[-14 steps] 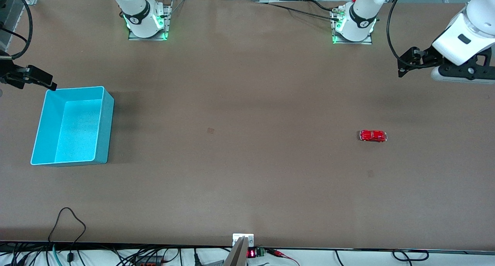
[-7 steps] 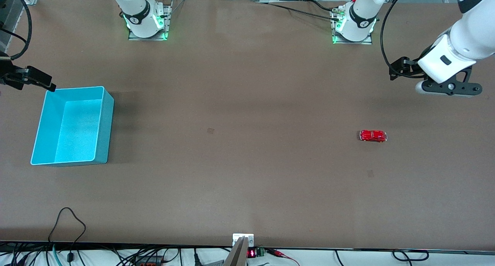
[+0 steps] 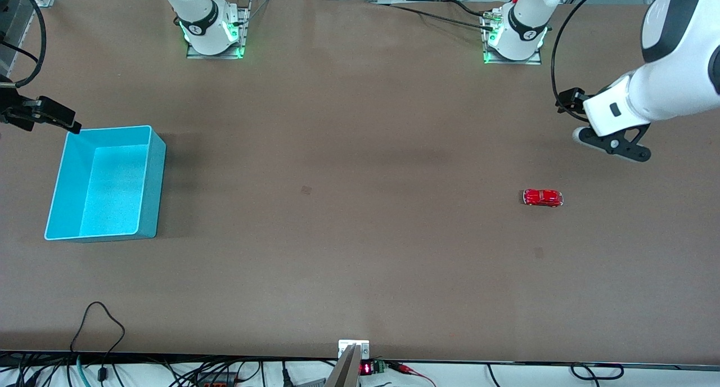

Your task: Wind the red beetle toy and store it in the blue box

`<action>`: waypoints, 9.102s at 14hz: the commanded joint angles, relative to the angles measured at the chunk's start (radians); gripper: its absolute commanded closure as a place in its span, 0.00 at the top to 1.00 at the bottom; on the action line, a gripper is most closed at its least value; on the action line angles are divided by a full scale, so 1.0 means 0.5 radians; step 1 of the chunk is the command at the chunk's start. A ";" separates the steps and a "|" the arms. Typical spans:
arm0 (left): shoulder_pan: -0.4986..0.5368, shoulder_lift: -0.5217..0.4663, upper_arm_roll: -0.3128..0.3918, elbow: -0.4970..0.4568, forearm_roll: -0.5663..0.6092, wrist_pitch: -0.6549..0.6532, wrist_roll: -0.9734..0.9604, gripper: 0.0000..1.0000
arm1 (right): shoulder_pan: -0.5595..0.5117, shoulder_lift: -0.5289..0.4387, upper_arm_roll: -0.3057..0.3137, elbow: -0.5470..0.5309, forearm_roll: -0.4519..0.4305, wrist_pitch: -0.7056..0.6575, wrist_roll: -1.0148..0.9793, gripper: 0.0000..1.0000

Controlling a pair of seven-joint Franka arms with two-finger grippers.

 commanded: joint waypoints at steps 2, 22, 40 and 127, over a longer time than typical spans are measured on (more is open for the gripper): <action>0.071 -0.125 -0.009 -0.393 0.085 0.409 0.393 1.00 | -0.004 0.012 0.004 0.018 -0.012 0.005 0.026 1.00; 0.295 0.386 -0.009 -1.158 0.242 2.340 2.060 1.00 | -0.007 0.030 0.004 0.018 -0.003 0.017 0.026 1.00; 0.323 0.611 -0.006 -1.078 0.242 2.540 2.421 0.53 | -0.010 0.030 0.004 0.018 -0.012 0.026 0.026 1.00; -0.186 -0.426 0.128 -0.038 -0.102 0.435 -0.947 1.00 | 0.079 0.496 0.013 0.086 0.049 0.137 -0.118 1.00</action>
